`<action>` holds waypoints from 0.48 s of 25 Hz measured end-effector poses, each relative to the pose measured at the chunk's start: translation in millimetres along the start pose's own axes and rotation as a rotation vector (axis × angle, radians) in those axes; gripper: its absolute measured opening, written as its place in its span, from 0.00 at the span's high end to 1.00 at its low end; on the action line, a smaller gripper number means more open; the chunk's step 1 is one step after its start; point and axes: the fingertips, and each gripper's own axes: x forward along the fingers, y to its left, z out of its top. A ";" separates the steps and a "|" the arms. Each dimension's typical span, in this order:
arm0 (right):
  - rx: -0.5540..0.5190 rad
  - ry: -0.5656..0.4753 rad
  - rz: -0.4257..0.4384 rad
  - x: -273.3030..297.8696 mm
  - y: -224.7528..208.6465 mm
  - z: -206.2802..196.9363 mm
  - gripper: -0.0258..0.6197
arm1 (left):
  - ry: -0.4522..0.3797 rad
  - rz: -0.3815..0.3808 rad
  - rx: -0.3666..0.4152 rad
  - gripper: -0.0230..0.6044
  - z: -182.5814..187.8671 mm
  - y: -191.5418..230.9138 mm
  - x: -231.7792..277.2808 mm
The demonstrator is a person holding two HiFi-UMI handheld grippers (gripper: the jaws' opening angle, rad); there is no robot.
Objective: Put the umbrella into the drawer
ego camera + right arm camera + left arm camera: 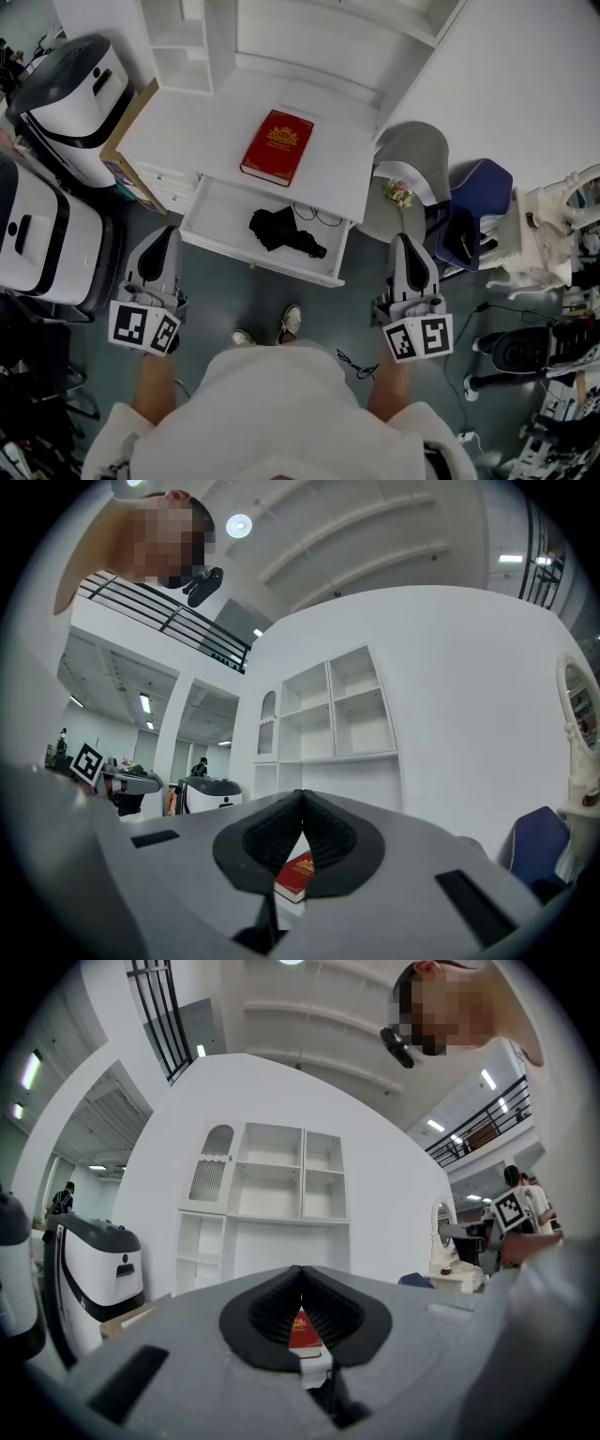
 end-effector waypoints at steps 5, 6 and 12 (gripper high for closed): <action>0.013 0.004 -0.008 -10.1 6.9 -3.1 0.96 | -0.002 -0.022 0.003 0.94 -1.4 -5.7 -1.4; 0.018 0.005 -0.011 -12.5 6.5 -3.9 0.96 | -0.003 -0.026 0.002 0.94 -1.6 -8.1 -1.6; -0.029 0.026 -0.005 -18.8 10.1 -9.5 0.96 | 0.000 -0.036 0.006 0.94 -3.4 -16.7 -4.8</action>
